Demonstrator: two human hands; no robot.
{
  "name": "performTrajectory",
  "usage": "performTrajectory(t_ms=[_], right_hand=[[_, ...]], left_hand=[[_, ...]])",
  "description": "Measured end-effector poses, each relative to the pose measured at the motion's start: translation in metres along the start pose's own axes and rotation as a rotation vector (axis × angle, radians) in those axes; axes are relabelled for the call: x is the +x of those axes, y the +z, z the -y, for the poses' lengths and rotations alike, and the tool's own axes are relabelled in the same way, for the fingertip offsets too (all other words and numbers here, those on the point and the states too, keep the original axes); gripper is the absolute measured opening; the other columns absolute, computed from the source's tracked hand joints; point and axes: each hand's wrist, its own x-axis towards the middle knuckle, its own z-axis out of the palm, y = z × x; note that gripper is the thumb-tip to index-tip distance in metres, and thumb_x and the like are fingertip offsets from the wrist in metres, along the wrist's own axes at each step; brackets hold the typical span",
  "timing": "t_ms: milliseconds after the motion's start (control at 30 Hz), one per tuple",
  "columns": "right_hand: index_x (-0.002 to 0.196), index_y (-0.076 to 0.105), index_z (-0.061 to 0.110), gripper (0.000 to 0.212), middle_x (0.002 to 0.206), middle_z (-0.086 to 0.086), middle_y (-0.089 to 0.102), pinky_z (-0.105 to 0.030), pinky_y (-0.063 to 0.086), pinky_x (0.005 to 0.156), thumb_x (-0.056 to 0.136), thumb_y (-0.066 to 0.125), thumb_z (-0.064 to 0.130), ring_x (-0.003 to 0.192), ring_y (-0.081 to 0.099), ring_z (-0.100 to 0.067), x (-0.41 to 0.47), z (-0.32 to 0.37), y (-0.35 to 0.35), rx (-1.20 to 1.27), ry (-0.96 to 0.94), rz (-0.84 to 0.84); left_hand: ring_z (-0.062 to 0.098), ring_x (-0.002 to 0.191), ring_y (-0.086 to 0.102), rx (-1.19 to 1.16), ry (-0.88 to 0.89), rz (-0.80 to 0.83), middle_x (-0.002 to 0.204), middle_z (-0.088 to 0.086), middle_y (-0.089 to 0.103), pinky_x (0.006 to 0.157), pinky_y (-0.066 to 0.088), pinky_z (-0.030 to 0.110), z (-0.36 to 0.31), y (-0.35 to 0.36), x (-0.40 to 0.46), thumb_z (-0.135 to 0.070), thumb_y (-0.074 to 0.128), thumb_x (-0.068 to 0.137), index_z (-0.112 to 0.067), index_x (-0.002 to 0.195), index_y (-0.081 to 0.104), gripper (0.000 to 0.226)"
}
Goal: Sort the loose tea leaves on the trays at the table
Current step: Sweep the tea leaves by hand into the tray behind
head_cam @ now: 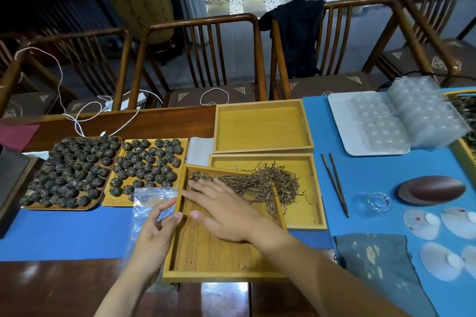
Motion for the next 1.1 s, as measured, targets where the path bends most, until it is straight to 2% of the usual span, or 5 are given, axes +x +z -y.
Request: performTrajectory(t_ms=[233, 500, 733, 900, 1100], right_hand=[[0.151, 0.012, 0.026, 0.06, 0.161, 0.004, 0.004, -0.039, -0.006, 0.119, 0.098, 0.017, 0.053, 0.147, -0.002, -0.011, -0.003, -0.018, 0.017, -0.032, 0.095, 0.08], [0.151, 0.008, 0.021, 0.07, 0.16, 0.0, 0.004, -0.038, -0.01, 0.118, 0.093, 0.004, 0.06, 0.147, -0.003, -0.013, -0.044, -0.061, 0.002, -0.219, 0.185, 0.12], [0.148, 0.024, 0.015, 0.069, 0.159, -0.001, 0.014, -0.037, -0.006, 0.118, 0.095, 0.011, 0.056, 0.147, 0.002, -0.013, -0.07, -0.086, -0.018, -0.307, 0.147, 0.133], [0.148, 0.025, 0.019, 0.064, 0.159, 0.0, 0.015, -0.033, -0.004, 0.117, 0.097, 0.011, 0.055, 0.146, 0.006, -0.012, -0.083, -0.099, -0.028, -0.237, 0.249, 0.07], [0.147, 0.029, 0.023, 0.064, 0.158, 0.001, 0.019, -0.039, 0.007, 0.12, 0.095, 0.01, 0.055, 0.146, 0.013, -0.014, -0.088, -0.096, -0.033, -0.129, 0.337, -0.049]], left_hand=[[0.013, 0.077, 0.072, -0.063, -0.032, -0.005, 0.084, -0.013, 0.074, 0.06, 0.055, 0.024, 0.001, -0.007, 0.002, -0.025, 0.058, 0.093, -0.037, 0.111, 0.06, 0.021], [0.022, 0.08, 0.073, -0.087, -0.046, -0.001, 0.085, -0.016, 0.075, 0.073, 0.056, 0.044, 0.006, -0.011, 0.004, -0.026, 0.057, 0.094, -0.039, 0.111, 0.059, 0.022], [0.035, 0.093, 0.069, -0.091, -0.065, -0.005, 0.1, 0.011, 0.072, 0.089, 0.05, 0.059, 0.004, -0.011, 0.002, -0.029, 0.06, 0.091, -0.046, 0.105, 0.062, 0.022], [0.031, 0.084, 0.072, -0.096, -0.075, -0.006, 0.086, -0.009, 0.075, 0.082, 0.054, 0.056, 0.005, -0.01, 0.002, -0.026, 0.059, 0.092, -0.044, 0.104, 0.062, 0.021], [0.024, 0.07, 0.073, -0.11, -0.076, -0.027, 0.08, 0.0, 0.076, 0.059, 0.057, 0.037, 0.003, -0.013, 0.001, -0.024, 0.057, 0.093, -0.039, 0.108, 0.059, 0.021]])
